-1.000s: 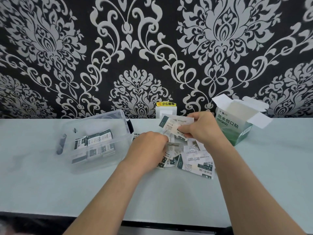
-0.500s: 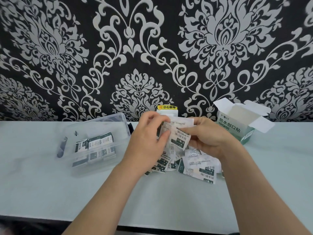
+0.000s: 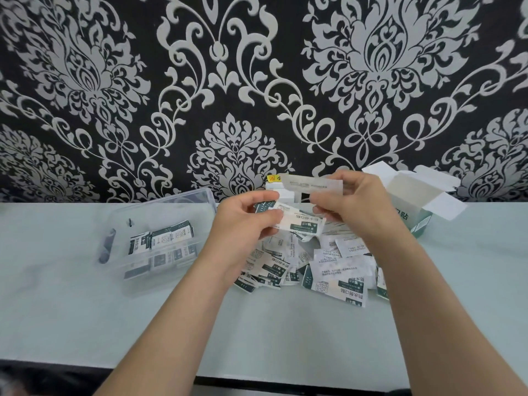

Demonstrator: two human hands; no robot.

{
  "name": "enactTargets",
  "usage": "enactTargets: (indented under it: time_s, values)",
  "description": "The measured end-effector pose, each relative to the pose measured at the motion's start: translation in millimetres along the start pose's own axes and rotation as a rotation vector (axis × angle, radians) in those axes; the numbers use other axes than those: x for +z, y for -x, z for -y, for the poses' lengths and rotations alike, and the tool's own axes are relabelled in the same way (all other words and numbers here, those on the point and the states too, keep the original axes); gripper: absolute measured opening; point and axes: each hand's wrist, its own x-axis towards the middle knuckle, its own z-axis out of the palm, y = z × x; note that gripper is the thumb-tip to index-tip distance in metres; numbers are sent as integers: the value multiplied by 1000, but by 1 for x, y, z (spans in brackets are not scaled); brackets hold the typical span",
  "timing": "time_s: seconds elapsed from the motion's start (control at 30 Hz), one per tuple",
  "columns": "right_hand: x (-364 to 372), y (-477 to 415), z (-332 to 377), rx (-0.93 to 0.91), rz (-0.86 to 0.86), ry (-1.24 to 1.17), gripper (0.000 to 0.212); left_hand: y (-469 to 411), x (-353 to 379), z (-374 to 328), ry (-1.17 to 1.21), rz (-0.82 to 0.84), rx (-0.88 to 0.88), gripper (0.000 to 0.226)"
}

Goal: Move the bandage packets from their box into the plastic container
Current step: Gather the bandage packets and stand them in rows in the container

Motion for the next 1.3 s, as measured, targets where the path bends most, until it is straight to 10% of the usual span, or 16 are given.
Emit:
enactTargets:
  time_s: [0.2, 0.57, 0.7, 0.9, 1.1, 1.3]
  values:
    - [5, 5, 5, -240, 115, 442, 18, -2, 1, -2, 202, -19, -75, 11]
    - [13, 10, 9, -197, 279, 541, 23, 1, 3, -3, 80, -92, -9, 9]
    - [9, 9, 11, -11, 204, 276, 28, 3, 3, -2, -139, -151, 125, 31]
    - [13, 15, 5, 275, 712, -102, 26, 5, 16, -1, -437, -167, 423, 30]
    - [11, 10, 2, 283, 520, -115, 17, 4, 9, 5, -627, 65, 398, 46]
    - [8, 6, -4, 261, 268, 339, 26, 12, -17, 24, -1465, 451, 357, 49]
